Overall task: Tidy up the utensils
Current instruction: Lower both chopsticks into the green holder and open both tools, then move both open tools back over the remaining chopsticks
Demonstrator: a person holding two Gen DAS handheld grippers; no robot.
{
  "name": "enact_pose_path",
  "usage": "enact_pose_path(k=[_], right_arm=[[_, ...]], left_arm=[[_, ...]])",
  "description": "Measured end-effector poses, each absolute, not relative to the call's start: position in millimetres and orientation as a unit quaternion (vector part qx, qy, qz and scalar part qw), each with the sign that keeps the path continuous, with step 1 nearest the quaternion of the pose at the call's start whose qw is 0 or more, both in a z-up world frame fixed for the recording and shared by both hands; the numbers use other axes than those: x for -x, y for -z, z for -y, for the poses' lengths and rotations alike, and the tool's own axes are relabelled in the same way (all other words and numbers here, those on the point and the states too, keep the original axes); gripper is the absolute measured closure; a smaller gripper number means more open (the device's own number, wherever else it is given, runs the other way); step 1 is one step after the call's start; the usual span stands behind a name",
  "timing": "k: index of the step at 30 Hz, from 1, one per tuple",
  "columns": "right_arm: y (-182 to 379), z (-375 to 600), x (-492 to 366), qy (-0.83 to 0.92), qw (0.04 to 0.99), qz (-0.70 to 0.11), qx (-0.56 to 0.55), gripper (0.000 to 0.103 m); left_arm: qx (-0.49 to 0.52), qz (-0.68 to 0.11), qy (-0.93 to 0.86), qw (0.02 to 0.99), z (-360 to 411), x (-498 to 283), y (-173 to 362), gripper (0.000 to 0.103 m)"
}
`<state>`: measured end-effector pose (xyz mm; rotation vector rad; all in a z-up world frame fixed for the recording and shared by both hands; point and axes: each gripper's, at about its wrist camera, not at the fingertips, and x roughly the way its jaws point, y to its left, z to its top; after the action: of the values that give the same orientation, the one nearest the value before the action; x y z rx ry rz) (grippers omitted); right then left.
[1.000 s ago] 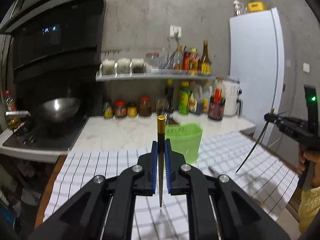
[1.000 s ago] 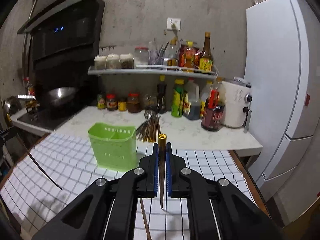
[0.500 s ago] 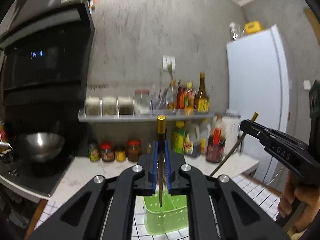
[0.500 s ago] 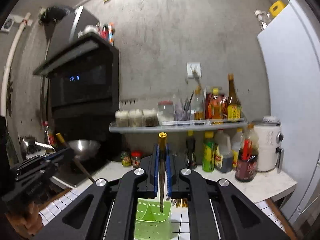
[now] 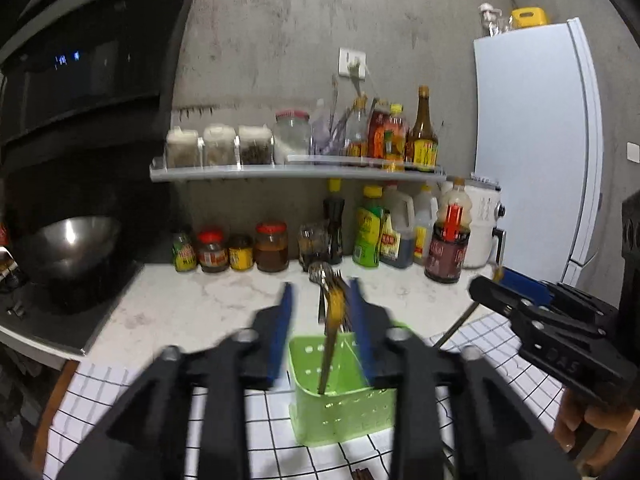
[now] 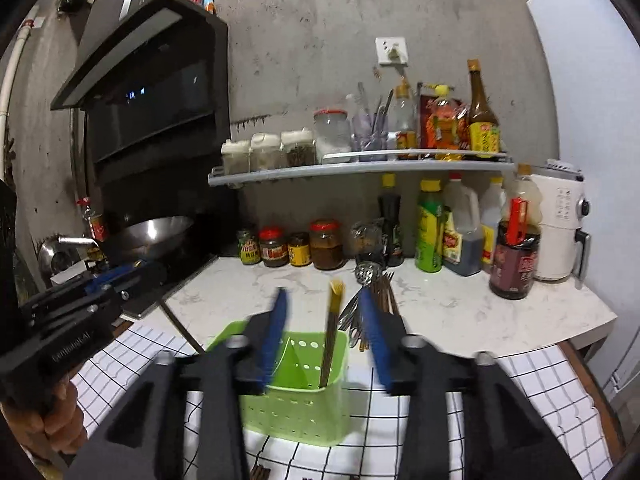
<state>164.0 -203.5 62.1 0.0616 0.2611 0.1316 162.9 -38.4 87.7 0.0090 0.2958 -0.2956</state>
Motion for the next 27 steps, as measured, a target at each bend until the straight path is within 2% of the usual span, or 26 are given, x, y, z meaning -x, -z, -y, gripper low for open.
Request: enact_pose_path(k=[4, 8, 11, 15, 18, 22, 27], right_arm=[[-69, 216, -118, -0.052, 0.990, -0.130, -0.024, 0.047], [-51, 227, -68, -0.027, 0.985, -0.171, -0.015, 0.046], [-19, 235, -43, -0.025, 0.972, -0.233, -0.027, 0.046], [30, 241, -11, -0.016, 0.953, -0.299, -0.035, 0.046], [62, 243, 11, 0.003, 0.943, -0.331, -0.039, 0.046], [86, 255, 26, 0.015, 0.932, -0.354, -0.074, 0.046], [89, 262, 34, 0.036, 0.933, -0.348, -0.078, 0.046]], left_arm=[[-0.007, -0.130, 0.144, 0.981, 24, -126, -106, 0.062], [-0.025, -0.161, 0.105, 0.981, 14, -83, -97, 0.060], [-0.045, -0.239, 0.091, 0.966, 11, -58, -61, 0.058], [-0.040, -0.378, 0.128, 0.916, 10, -35, 14, 0.058], [-0.027, -0.438, 0.144, 0.887, 11, -22, 54, 0.058], [0.002, -0.464, 0.155, 0.872, 11, -8, 75, 0.058], [0.009, -0.468, 0.156, 0.870, 24, -6, 79, 0.058]])
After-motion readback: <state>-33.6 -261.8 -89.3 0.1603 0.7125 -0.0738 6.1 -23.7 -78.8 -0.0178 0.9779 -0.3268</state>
